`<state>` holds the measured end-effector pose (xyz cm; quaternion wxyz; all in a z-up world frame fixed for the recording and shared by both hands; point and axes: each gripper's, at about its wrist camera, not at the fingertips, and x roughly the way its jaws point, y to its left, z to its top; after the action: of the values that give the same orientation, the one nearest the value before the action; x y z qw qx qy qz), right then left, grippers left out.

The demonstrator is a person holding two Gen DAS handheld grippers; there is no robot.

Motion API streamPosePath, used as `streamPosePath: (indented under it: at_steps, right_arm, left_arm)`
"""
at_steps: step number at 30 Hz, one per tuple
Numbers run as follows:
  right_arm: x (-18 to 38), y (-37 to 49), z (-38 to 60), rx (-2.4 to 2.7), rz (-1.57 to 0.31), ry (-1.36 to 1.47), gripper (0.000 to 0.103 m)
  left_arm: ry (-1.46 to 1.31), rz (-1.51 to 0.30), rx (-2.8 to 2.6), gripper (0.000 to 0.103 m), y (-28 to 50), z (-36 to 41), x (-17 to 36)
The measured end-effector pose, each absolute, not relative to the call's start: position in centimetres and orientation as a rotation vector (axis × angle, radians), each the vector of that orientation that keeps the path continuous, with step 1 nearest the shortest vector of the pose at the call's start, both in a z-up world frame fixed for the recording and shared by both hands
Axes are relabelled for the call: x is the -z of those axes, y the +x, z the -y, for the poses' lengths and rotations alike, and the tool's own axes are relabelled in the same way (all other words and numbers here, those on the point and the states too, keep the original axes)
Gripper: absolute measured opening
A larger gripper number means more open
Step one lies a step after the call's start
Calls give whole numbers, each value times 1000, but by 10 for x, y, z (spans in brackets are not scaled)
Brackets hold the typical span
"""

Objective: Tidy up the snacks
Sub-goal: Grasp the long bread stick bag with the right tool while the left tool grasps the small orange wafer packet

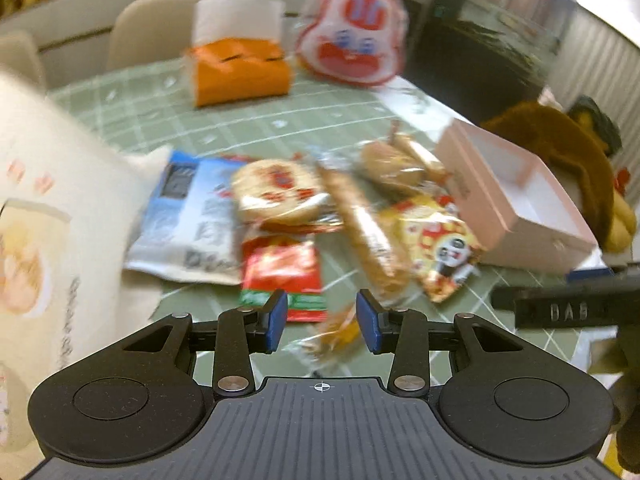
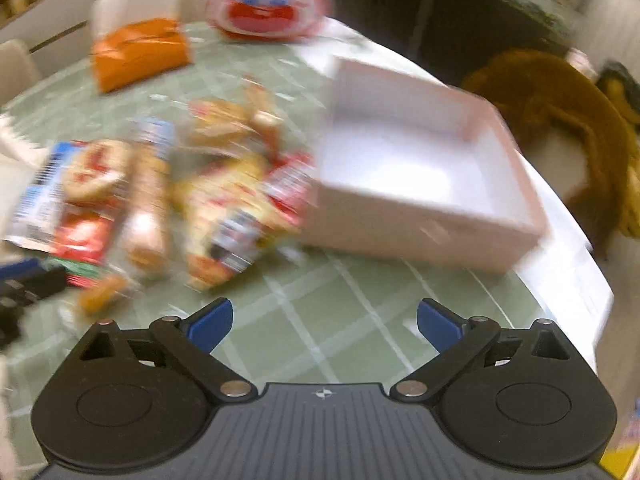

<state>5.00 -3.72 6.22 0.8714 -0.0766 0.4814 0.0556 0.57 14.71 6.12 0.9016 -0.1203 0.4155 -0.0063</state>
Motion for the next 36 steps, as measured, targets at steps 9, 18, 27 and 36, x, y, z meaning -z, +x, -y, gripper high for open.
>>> streamPosePath:
  at_steps: [9,18,27,36]
  right_arm:
    - [-58,124,-51,-219,-1098,43,81]
    - [-42,137,-67,-278,-1191,42,33]
    - [-49,71,-23,-266,-1216,21,33]
    - [-43,42,13,-261,-1223,76,34]
  left_arm:
    - [-276,-890,-10,43,-3,-177,-59]
    - [-327,-885,48,43,-7,-187,-46]
    - [-178,-881,132,43,2,-155,-41]
    - [101,-962,200,46,17,-116,-30]
